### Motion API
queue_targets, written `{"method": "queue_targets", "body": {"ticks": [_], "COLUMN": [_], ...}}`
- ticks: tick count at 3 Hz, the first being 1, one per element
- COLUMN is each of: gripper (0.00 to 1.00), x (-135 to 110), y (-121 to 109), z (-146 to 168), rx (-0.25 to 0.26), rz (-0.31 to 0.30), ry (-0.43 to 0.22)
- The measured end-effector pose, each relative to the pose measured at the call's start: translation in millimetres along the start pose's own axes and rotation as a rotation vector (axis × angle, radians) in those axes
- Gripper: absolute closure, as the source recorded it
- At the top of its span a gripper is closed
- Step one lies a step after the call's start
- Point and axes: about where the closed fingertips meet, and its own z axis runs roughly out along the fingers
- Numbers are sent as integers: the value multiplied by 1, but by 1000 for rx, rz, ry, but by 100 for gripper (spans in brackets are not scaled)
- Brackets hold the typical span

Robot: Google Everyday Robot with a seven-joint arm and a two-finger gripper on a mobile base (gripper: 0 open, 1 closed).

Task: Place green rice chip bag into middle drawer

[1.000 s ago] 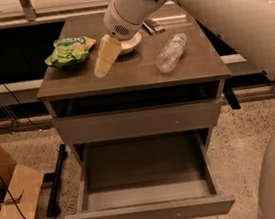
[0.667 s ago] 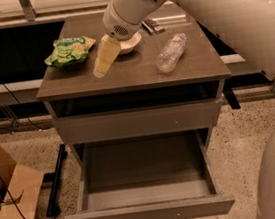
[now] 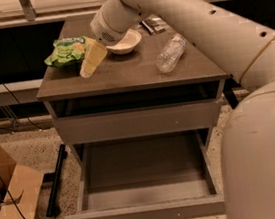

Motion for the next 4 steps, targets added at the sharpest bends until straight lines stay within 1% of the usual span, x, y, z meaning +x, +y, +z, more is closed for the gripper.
{"method": "queue_targets", "body": {"ticks": [1,3,4], "gripper": [0,0,18], "x": [-5,-5,-7], "y": [-18,-46,-57], "z": [34,97,112], "rx": [5,1,20], "rz": [15,76,91], "ry": [-27,-41,-36]}}
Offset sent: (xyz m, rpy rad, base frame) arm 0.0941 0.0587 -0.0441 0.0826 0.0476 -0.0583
